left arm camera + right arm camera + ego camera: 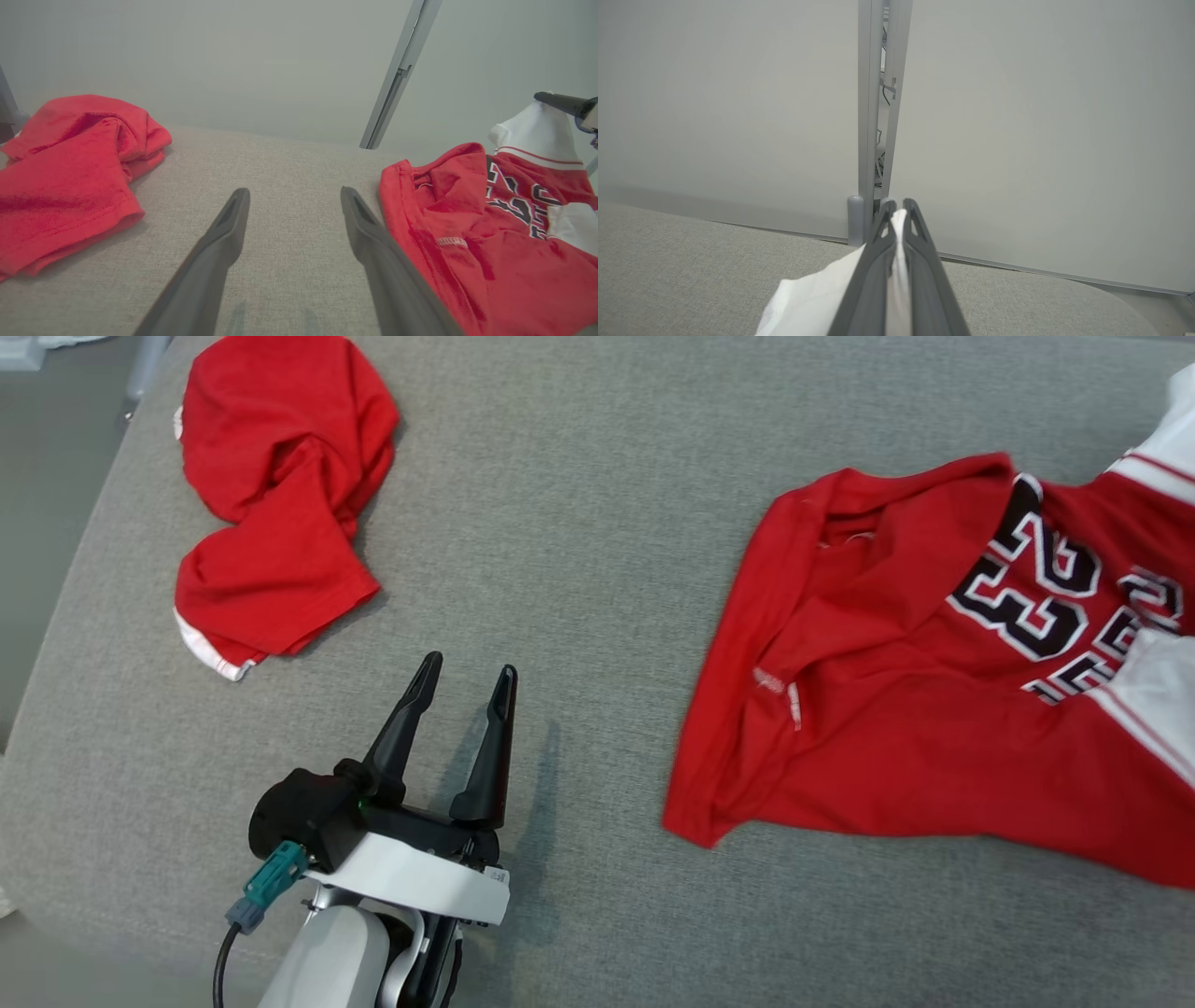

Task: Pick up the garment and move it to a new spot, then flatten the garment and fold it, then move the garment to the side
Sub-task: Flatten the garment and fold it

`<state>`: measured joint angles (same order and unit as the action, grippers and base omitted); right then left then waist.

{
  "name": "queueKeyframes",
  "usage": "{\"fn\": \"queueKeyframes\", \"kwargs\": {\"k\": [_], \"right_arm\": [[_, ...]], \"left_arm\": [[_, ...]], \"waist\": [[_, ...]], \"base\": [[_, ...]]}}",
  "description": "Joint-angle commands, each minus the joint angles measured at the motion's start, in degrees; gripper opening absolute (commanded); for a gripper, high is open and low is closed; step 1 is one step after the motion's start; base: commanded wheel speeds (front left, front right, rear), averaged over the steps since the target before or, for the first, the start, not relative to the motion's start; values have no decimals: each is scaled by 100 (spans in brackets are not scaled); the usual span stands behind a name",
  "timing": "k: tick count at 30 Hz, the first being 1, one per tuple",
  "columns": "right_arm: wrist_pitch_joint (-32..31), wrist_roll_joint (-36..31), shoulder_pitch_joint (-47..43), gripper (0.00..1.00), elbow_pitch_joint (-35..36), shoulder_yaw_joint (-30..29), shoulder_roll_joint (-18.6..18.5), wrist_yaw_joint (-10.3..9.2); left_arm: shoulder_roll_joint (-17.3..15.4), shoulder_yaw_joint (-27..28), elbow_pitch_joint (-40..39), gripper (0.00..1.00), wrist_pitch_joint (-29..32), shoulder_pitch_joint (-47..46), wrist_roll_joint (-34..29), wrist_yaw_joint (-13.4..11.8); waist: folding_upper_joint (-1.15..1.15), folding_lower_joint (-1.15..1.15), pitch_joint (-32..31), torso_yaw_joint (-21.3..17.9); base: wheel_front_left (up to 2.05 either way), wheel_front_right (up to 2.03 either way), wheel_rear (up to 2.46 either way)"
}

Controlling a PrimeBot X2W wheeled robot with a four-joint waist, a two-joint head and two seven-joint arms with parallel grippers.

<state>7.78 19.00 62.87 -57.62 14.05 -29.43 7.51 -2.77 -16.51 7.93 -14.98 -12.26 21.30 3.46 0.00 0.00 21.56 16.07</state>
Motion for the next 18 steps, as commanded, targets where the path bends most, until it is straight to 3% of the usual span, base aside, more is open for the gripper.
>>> {"fn": "queueKeyframes", "kwargs": {"k": [1, 4, 5, 6, 12, 18], "right_arm": [[158, -153, 200, 0, -119, -84, -35, -4], [73, -355, 397, 0, -452, -168, 94, -4], [89, -457, 457, 13, -539, -165, 98, -4], [60, -512, 500, 100, -655, -192, 112, -4], [198, -720, 305, 100, -1079, -141, 478, -4], [542, -559, -32, 100, -976, 5, 873, -4]], "left_arm": [[-21, -22, -1, 100, -23, -107, 56, -11], [-20, -63, -7, 100, -23, -114, 114, -37], [-22, -72, -8, 100, -23, -118, 117, -38], [-21, -84, -8, 100, -24, -127, 129, -45], [-21, -47, -23, 100, -24, -109, 128, -113], [-22, 103, -37, 100, -23, 12, -21, -110]], "waist": [[0, 0, 73, 137], [0, 0, 107, 234], [0, 0, 116, 255], [0, 0, 122, 273], [0, 0, 9, 231], [0, 0, -299, -99]], "base": [[0, 0, 0], [0, 0, 0], [0, 0, 0], [0, 0, 0], [0, 0, 0], [0, 0, 0]]}}
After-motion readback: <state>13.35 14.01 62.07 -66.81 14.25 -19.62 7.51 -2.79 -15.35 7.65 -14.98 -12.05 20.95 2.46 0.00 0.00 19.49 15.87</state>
